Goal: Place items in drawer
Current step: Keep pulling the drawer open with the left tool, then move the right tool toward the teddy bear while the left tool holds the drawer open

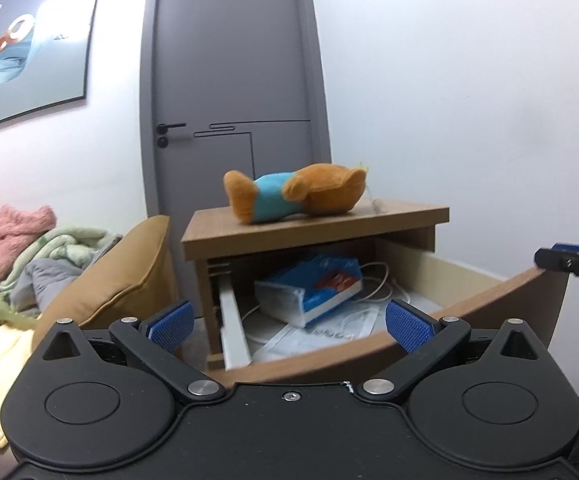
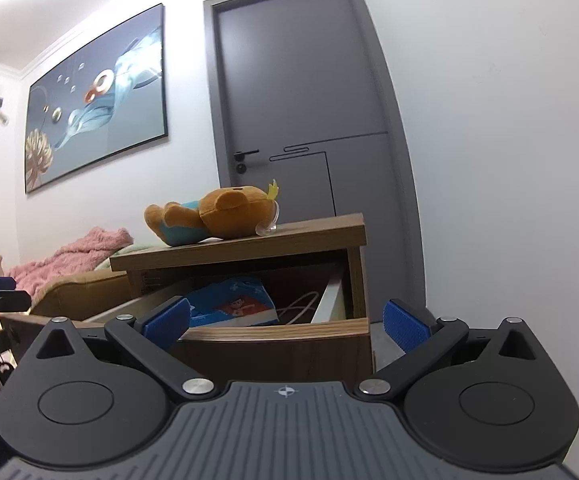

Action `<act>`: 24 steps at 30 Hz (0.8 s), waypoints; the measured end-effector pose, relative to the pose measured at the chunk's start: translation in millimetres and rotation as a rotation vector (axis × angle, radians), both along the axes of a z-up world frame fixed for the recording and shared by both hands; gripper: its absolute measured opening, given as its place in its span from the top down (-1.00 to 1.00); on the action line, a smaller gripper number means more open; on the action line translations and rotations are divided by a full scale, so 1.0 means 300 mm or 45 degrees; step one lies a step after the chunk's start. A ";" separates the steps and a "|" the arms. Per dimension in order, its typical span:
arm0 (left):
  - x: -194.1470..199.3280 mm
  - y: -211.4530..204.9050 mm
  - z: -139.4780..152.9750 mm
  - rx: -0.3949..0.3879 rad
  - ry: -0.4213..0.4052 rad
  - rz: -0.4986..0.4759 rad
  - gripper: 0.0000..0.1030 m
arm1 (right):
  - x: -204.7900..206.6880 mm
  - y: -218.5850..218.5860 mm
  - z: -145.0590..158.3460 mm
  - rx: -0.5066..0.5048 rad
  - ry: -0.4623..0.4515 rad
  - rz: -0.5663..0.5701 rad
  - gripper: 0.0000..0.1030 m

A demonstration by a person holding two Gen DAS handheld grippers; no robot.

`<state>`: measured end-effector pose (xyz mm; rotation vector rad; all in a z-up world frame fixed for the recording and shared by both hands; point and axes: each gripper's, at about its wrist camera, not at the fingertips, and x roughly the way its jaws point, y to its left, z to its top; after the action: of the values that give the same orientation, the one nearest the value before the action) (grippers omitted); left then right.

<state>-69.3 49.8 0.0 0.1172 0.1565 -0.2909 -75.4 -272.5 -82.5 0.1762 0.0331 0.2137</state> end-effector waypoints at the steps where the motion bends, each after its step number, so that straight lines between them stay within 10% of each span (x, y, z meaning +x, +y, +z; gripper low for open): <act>1: 0.006 -0.011 0.003 -0.003 -0.001 -0.003 -0.97 | 0.001 0.003 -0.001 -0.001 0.002 -0.014 -1.00; 24: 0.138 -0.121 -0.008 -0.054 0.059 0.088 -0.97 | 0.045 0.033 0.001 0.048 0.059 -0.175 -1.00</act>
<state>-27.9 13.4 -2.5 0.0627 0.2000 -0.2278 -61.9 -262.6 -82.3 0.2203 0.0626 0.0734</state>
